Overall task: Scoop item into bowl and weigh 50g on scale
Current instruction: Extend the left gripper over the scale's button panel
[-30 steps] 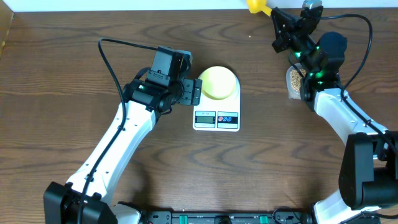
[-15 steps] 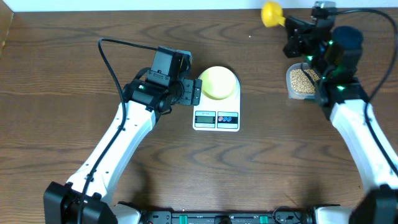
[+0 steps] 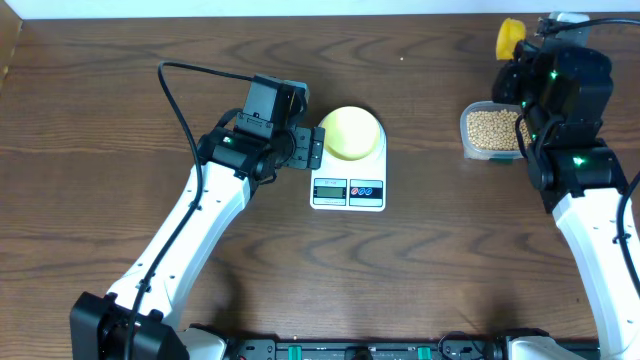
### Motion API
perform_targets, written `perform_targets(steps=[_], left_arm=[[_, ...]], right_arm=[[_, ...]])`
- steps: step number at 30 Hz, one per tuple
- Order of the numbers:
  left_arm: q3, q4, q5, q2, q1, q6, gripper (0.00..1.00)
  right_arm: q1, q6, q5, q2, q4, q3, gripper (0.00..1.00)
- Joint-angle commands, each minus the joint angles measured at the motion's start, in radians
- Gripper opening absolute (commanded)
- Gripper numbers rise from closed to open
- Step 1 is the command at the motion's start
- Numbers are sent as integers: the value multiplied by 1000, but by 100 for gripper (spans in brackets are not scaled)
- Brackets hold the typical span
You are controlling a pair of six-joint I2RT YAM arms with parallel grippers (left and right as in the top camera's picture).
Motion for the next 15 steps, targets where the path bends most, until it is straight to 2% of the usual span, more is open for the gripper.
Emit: perform_targets(steps=[1, 15], left_arm=[[4, 0, -10, -10, 2, 17, 89], [4, -6, -9, -10, 1, 17, 89]], right_arm=[[2, -20, 29, -6, 12, 16, 2], [9, -20, 13, -6, 34, 16, 1]])
